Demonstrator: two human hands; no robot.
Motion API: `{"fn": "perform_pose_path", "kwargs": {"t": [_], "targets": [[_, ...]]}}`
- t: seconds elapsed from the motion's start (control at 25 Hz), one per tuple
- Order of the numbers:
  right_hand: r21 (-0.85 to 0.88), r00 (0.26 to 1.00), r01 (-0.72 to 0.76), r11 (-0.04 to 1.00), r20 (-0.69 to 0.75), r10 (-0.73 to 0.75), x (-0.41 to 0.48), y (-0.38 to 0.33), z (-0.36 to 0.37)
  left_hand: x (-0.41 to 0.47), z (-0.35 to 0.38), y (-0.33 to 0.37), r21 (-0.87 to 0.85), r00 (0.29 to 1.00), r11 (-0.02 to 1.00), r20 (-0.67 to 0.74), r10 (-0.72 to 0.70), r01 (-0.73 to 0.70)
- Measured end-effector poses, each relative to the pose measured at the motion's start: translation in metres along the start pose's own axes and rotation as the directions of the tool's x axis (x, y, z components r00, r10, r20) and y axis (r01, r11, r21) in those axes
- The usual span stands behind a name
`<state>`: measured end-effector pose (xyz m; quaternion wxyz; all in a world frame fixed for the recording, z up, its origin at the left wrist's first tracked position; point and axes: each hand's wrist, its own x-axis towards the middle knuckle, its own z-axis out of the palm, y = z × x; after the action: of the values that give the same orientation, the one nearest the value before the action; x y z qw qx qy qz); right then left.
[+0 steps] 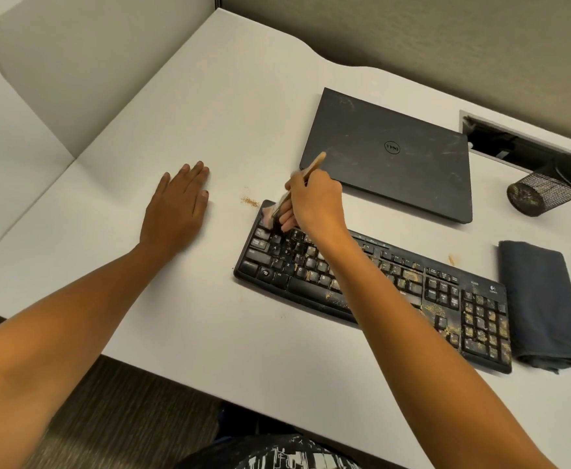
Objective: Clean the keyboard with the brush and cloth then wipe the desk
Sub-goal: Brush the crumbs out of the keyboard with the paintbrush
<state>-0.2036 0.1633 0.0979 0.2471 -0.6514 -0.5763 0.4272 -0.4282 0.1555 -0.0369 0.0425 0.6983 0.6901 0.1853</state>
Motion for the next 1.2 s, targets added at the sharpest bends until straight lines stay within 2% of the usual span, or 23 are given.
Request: {"fn": "perform_pose_path", "kwargs": {"t": [0.16,0.28,0.4,0.44,0.56,0.68,0.8,0.96,1.08,1.2], "targets": [[-0.069,0.972,-0.049,0.996,0.226,0.063,-0.008,-0.007,-0.005,-0.001,-0.001,0.002,-0.009,1.000,1.000,0.003,-0.013,0.013],[-0.084,0.988,0.008,0.996,0.157,0.005,-0.013,-0.007,-0.006,-0.001,-0.001,0.002,-0.008,1.000,1.000,0.004,-0.013,0.013],[-0.075,0.965,-0.009,0.997,0.261,0.028,-0.024,0.000,-0.009,-0.001,-0.002,0.002,-0.008,1.000,1.000,0.004,-0.016,0.016],[-0.040,0.970,-0.001,0.999,0.242,0.011,-0.028,0.003,-0.011,0.000,-0.002,0.002,-0.008,1.000,1.000,0.005,-0.016,0.016],[0.038,0.997,0.067,0.997,0.030,-0.068,-0.040,0.017,-0.008,-0.001,-0.003,0.003,0.004,1.000,1.000,0.001,-0.012,0.012],[0.162,0.996,0.054,0.985,0.056,-0.064,-0.055,0.029,0.005,-0.002,-0.003,0.003,0.006,1.000,1.000,0.004,-0.010,0.010],[0.213,0.996,0.063,0.975,-0.076,-0.048,-0.056,0.035,0.007,-0.001,-0.003,0.003,0.009,1.000,1.000,0.000,-0.004,0.004],[0.188,0.994,0.107,0.976,0.012,-0.111,-0.056,0.036,0.004,-0.002,-0.003,0.003,0.004,1.000,1.000,-0.007,-0.004,0.004],[0.093,0.985,0.172,0.981,-0.023,-0.170,-0.054,0.028,0.006,-0.002,-0.003,0.003,0.008,1.000,1.000,-0.006,-0.009,0.009],[-0.048,0.971,0.197,0.979,0.150,-0.188,-0.044,0.012,0.007,-0.002,-0.003,0.004,-0.006,1.000,1.000,0.006,-0.015,0.015]]}}
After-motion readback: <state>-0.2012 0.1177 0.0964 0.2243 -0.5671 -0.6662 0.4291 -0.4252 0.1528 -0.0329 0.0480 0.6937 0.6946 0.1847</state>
